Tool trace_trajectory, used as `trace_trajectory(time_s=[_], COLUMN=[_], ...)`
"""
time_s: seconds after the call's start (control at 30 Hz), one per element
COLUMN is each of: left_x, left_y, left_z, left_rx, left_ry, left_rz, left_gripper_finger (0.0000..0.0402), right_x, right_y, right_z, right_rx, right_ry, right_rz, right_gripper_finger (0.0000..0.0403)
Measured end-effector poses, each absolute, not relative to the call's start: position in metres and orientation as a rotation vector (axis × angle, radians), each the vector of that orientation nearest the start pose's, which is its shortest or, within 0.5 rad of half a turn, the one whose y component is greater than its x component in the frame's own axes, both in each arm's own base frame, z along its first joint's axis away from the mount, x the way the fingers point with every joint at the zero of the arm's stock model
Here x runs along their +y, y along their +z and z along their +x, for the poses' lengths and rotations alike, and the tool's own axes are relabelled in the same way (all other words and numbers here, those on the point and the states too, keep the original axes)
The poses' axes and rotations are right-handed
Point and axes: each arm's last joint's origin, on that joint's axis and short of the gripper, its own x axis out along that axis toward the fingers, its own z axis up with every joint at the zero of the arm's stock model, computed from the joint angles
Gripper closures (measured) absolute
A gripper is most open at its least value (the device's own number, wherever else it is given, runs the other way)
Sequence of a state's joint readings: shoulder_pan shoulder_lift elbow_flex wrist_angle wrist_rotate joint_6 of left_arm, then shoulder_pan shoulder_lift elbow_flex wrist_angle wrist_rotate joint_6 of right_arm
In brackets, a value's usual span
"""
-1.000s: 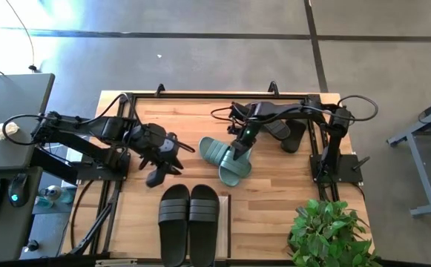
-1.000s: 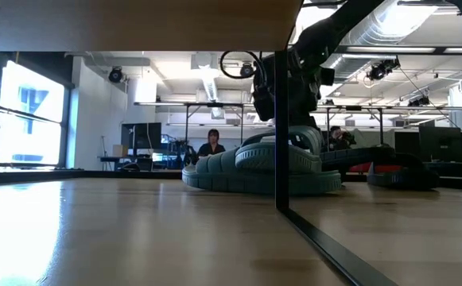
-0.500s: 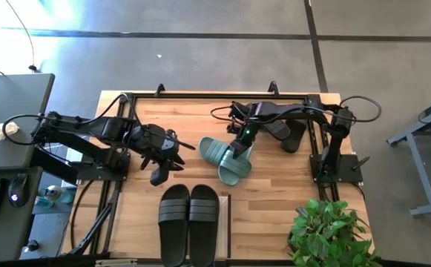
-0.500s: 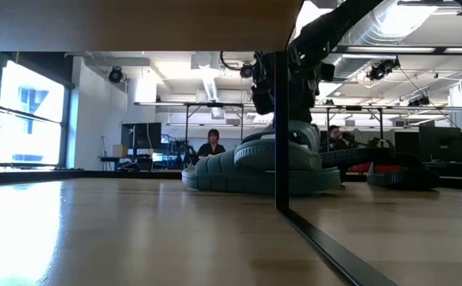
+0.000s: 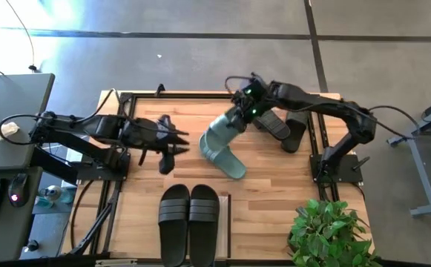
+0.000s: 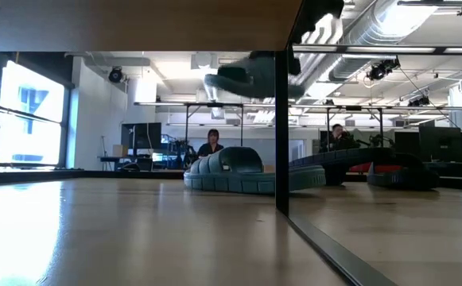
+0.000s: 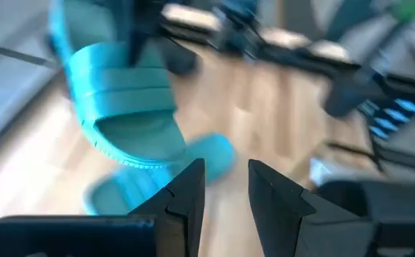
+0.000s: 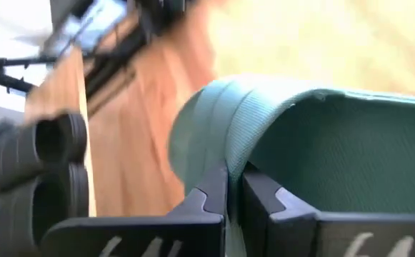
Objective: Pick and place slides into the shelf
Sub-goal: Put the green slipper under the shelf
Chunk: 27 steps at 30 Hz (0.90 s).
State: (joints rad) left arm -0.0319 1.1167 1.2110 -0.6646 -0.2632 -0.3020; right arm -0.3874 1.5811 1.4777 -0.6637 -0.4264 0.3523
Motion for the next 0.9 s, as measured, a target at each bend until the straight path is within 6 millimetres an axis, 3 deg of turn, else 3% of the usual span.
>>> trace_trajectory(time_s=[0.17, 0.33, 0.63, 0.9], left_x=[0.007, 0.031, 0.094, 0.124], left_y=[0.384, 0.385, 0.369, 0.361], left_z=[0.209, 0.201, 0.185, 0.185], left_rx=[0.402, 0.342, 0.221, 0.167], left_ry=[0.519, 0.594, 0.557, 0.440], left_rz=[-0.223, -0.308, -0.474, -0.592], left_gripper_finger=[0.0307, 0.0307, 0.0307, 0.0307], right_x=[-0.118, -0.120, -0.123, -0.122], right_y=[0.385, 0.413, 0.416, 0.417], right_z=[0.309, 0.310, 0.314, 0.315], right_rx=[0.505, 0.285, 0.230, 0.215], right_ry=[-0.210, -0.231, -0.263, -0.260], right_rz=[0.504, 0.429, 0.410, 0.409], right_gripper_finger=[0.0402, 0.0403, 0.0403, 0.0403])
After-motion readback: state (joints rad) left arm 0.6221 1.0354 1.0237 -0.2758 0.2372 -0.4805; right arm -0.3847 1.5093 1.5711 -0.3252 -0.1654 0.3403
